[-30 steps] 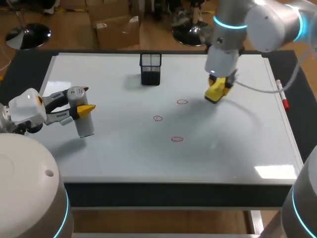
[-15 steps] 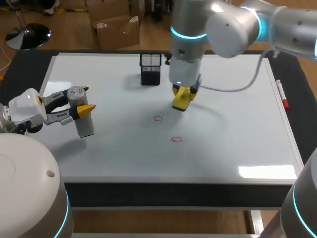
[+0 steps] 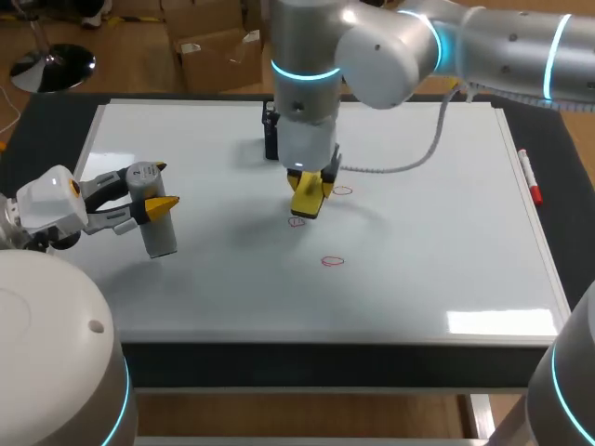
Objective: Pick up the inspection probe, press it on each red-marked spot on the whiteboard one by one, put down the probe, pick up the eraser, and wipe off all the red marks.
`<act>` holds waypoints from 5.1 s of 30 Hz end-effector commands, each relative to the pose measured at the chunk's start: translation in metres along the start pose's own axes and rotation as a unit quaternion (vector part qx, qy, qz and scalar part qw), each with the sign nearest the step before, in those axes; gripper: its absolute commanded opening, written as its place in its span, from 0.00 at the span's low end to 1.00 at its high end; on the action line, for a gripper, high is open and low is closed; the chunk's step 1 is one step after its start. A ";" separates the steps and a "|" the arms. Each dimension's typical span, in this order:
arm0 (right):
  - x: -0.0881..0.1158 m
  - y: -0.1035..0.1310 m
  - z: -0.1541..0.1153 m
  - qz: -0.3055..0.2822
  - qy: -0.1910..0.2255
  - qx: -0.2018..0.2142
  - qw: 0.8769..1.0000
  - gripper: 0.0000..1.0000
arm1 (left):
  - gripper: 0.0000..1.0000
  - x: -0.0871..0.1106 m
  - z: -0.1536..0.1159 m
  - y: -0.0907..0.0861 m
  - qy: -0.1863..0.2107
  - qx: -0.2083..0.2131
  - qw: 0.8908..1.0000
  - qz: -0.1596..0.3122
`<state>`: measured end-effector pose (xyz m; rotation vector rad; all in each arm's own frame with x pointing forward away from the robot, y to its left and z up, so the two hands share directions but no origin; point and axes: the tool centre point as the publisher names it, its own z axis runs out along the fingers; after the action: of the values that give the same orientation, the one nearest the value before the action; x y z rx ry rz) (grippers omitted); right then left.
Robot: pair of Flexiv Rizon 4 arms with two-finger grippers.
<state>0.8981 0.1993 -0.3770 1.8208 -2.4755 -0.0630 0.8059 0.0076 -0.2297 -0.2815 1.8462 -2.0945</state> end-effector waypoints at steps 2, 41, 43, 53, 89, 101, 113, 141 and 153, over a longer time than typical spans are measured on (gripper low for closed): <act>-0.005 -0.002 -0.001 -0.006 0.017 -0.007 1.000 0.00 | 0.00 0.000 0.000 -0.002 0.000 0.000 1.000 0.000; -0.062 0.025 0.046 -0.086 0.030 -0.044 0.995 0.00 | 0.00 0.000 0.000 -0.002 0.000 0.000 1.000 0.000; -0.061 0.025 0.047 -0.085 0.030 -0.044 0.995 0.00 | 0.00 0.000 0.000 -0.002 0.000 0.000 1.000 0.000; -0.045 0.026 0.053 -0.069 0.021 -0.044 0.996 0.00 | 0.00 0.000 0.000 -0.002 0.000 0.000 1.000 0.000; 0.052 0.027 0.028 0.063 0.006 -0.019 0.998 0.00 | 0.00 0.000 0.000 -0.002 0.000 0.000 1.000 0.000; 0.111 0.032 0.008 0.126 -0.023 -0.009 0.992 0.00 | 0.00 0.000 0.000 -0.002 0.000 0.000 1.000 0.000; 0.165 0.039 0.003 0.191 -0.045 -0.015 0.980 0.00 | 0.00 0.000 0.000 -0.002 0.000 0.000 1.000 0.000; 0.188 0.028 0.004 0.218 -0.019 -0.010 0.976 0.00 | 0.00 0.000 0.000 -0.002 0.000 0.000 1.000 0.000; 0.275 0.002 -0.001 0.323 -0.027 -0.008 0.946 0.00 | 0.00 0.000 0.000 -0.002 0.000 0.000 1.000 0.000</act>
<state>0.8242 -0.0382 -0.3730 0.9252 -2.9215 -0.0490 0.8058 0.0076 -0.2298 -0.2812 1.8466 -2.0941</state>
